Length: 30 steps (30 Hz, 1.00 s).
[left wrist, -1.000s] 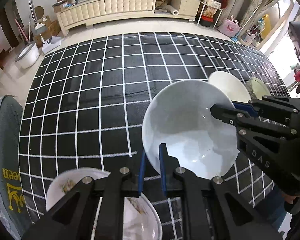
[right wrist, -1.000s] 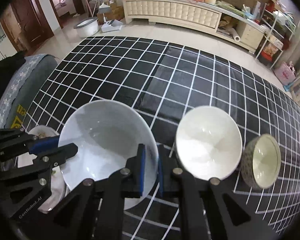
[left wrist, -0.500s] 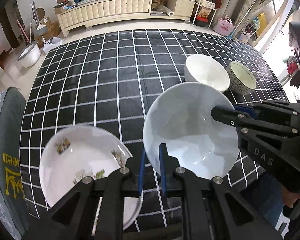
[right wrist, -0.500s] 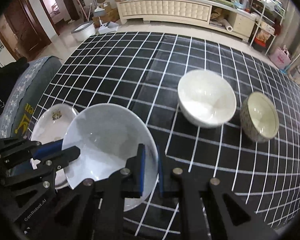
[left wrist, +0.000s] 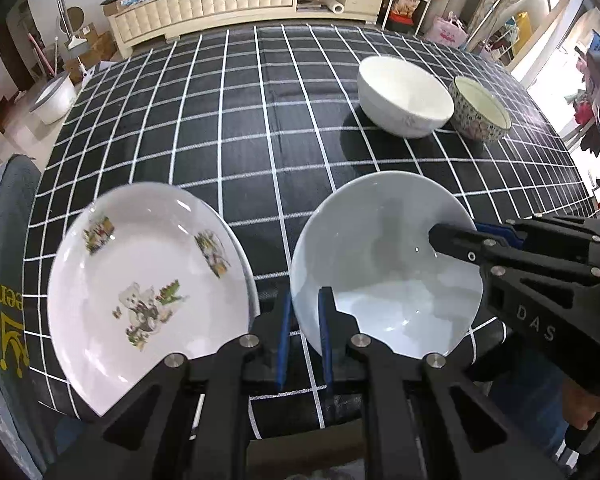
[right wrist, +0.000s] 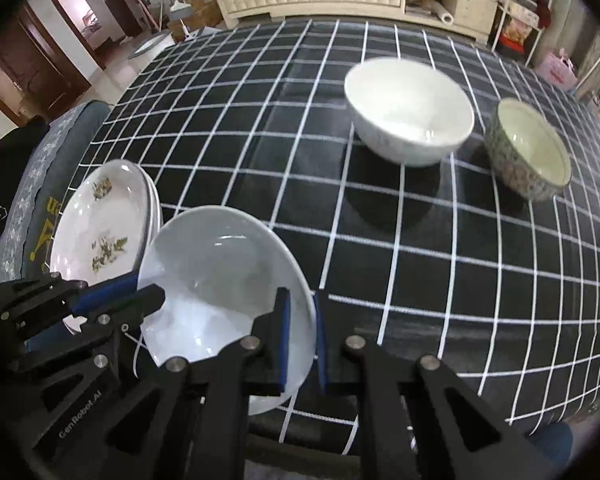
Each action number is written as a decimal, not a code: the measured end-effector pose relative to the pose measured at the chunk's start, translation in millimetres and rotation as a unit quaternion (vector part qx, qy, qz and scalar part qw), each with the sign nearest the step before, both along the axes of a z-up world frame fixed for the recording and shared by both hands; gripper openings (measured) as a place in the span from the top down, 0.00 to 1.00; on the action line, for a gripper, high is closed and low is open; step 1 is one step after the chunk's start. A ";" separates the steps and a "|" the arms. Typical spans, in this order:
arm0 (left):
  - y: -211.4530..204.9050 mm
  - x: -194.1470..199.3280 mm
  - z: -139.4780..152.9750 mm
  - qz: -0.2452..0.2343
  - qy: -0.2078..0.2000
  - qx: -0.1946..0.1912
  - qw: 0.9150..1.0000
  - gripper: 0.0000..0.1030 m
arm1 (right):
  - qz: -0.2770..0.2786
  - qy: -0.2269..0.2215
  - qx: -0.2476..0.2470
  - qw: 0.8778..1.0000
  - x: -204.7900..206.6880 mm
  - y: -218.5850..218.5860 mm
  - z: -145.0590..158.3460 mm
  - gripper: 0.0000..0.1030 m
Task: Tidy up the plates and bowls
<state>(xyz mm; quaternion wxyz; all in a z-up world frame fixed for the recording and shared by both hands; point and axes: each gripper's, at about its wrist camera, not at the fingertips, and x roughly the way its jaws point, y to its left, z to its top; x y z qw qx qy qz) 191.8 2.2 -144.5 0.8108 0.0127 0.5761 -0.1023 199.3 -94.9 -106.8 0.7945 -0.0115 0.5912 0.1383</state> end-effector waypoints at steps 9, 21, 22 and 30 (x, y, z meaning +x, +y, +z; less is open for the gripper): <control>-5.0 4.4 -10.7 -0.003 0.009 0.001 1.000 0.89 | -0.013 0.010 -0.004 1.000 5.4 -3.3 -11.4 0.85; -8.0 11.6 -16.2 -0.009 0.006 -0.004 1.000 0.89 | -0.023 0.004 -0.016 1.000 8.0 -10.4 -8.9 0.85; -7.4 12.0 -15.7 -0.008 0.006 -0.005 1.000 0.89 | -0.022 0.002 -0.018 1.000 8.0 -10.7 -7.1 0.85; 2.2 11.2 6.1 0.006 -0.012 0.000 1.000 0.67 | -0.022 -0.006 -0.027 0.999 6.7 -16.0 5.8 0.83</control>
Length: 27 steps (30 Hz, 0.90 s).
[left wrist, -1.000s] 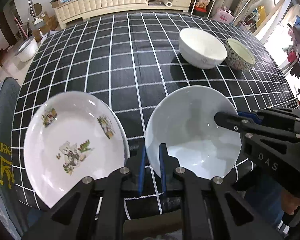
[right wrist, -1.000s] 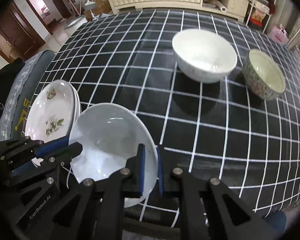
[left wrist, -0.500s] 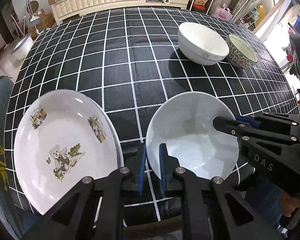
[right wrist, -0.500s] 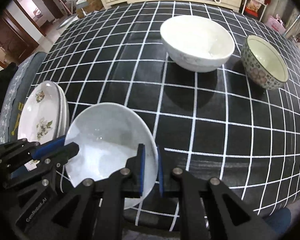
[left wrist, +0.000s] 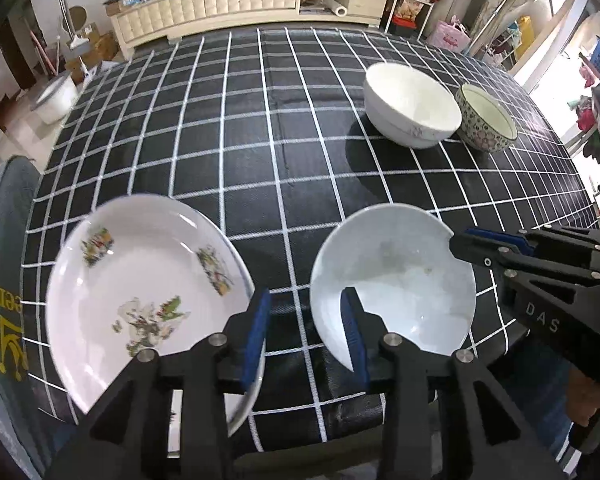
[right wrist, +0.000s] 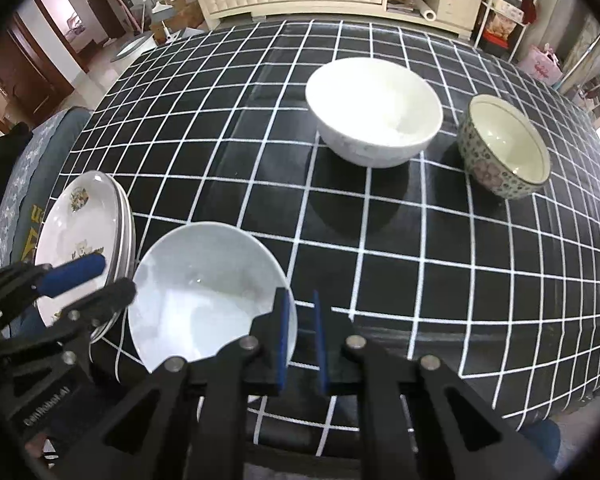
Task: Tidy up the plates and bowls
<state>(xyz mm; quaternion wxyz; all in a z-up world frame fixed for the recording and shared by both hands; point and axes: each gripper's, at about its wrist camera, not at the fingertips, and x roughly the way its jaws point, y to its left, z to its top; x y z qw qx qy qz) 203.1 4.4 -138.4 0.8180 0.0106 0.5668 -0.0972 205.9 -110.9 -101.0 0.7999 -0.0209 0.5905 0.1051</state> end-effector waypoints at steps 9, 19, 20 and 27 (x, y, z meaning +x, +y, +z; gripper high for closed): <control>-0.2 -4.2 32.6 0.001 -0.038 0.006 0.999 0.66 | -0.002 -0.054 -0.008 0.998 -3.4 -8.4 38.5 0.45; -13.4 10.8 66.3 -0.008 -0.074 0.019 0.997 0.62 | -0.015 -0.084 0.000 0.996 8.0 -26.7 70.7 0.37; -15.1 14.2 70.5 -0.009 -0.078 0.018 0.997 0.61 | -0.017 -0.085 0.003 0.996 10.3 -29.4 72.4 0.37; -28.1 36.8 85.2 -0.019 -0.090 0.023 0.995 0.58 | -0.029 -0.087 0.005 0.996 31.6 -48.8 80.4 0.37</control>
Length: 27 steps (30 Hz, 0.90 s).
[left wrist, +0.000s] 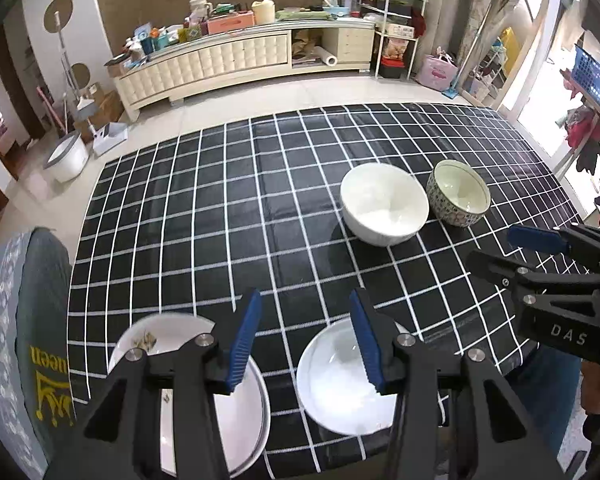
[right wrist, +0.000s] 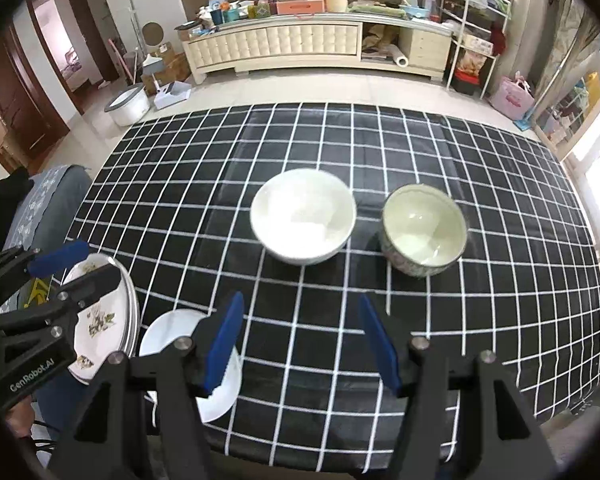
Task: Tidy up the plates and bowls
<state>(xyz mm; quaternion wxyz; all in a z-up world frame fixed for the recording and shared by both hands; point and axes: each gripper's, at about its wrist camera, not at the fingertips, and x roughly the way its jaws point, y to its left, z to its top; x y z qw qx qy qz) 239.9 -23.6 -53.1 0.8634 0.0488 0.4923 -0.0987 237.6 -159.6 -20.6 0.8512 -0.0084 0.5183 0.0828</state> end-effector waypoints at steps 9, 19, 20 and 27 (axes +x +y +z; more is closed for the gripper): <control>-20.7 37.8 5.3 -0.005 0.002 -0.004 1.000 0.58 | -0.007 -0.008 0.004 1.000 29.6 -18.6 9.9 0.37; -31.1 82.2 1.4 -0.007 0.012 0.002 1.000 0.55 | -0.012 0.005 0.020 1.000 63.9 -29.2 -0.7 0.37; -32.2 85.9 -0.7 -0.008 0.014 0.004 1.000 0.52 | -0.012 0.008 0.021 1.000 67.3 -29.5 -3.7 0.37; -42.8 110.3 -23.1 -0.015 0.034 0.010 0.999 0.47 | -0.012 0.029 0.020 0.999 86.0 -32.5 -28.9 0.37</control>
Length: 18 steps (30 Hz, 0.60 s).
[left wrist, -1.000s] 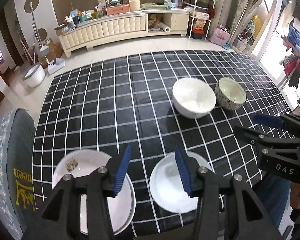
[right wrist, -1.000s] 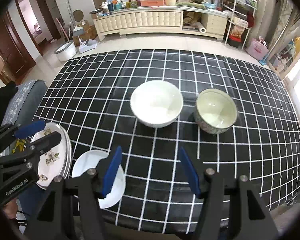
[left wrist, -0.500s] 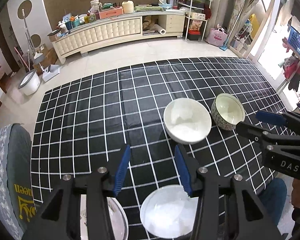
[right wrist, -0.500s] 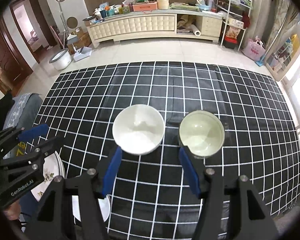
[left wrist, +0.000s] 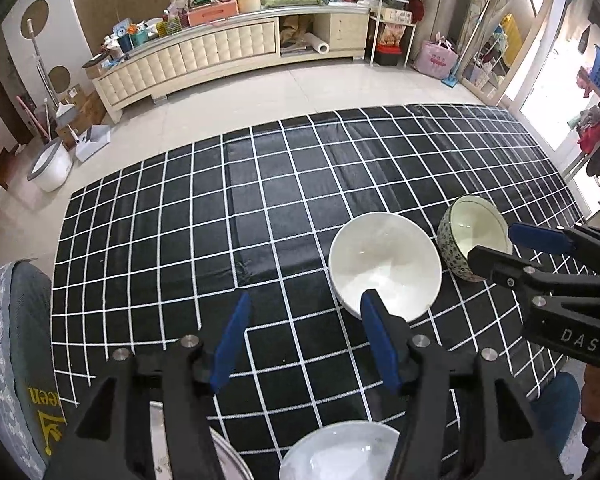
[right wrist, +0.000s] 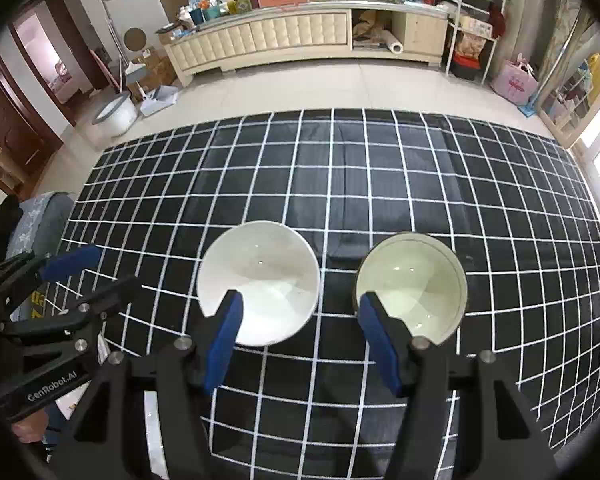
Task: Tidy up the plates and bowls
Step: 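Reach the left tool to the plain white bowl and grip its rim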
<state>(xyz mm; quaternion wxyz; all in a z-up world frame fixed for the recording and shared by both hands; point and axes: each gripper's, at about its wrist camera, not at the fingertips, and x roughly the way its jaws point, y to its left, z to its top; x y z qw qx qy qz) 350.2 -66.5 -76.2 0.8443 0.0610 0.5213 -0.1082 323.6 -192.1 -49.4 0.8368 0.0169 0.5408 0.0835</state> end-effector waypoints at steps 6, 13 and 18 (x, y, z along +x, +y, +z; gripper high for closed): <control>-2.9 16.6 -22.1 0.000 0.022 -0.004 1.000 0.47 | 0.005 0.011 -0.007 1.000 9.5 -2.0 -16.2 0.37; -8.3 28.4 -41.8 -0.009 0.039 0.004 0.999 0.47 | 0.018 0.016 -0.017 1.000 15.9 -1.4 -29.4 0.37; -10.3 31.9 -50.0 -0.022 0.040 0.017 0.999 0.47 | 0.027 0.021 -0.020 0.999 21.8 0.8 -39.1 0.37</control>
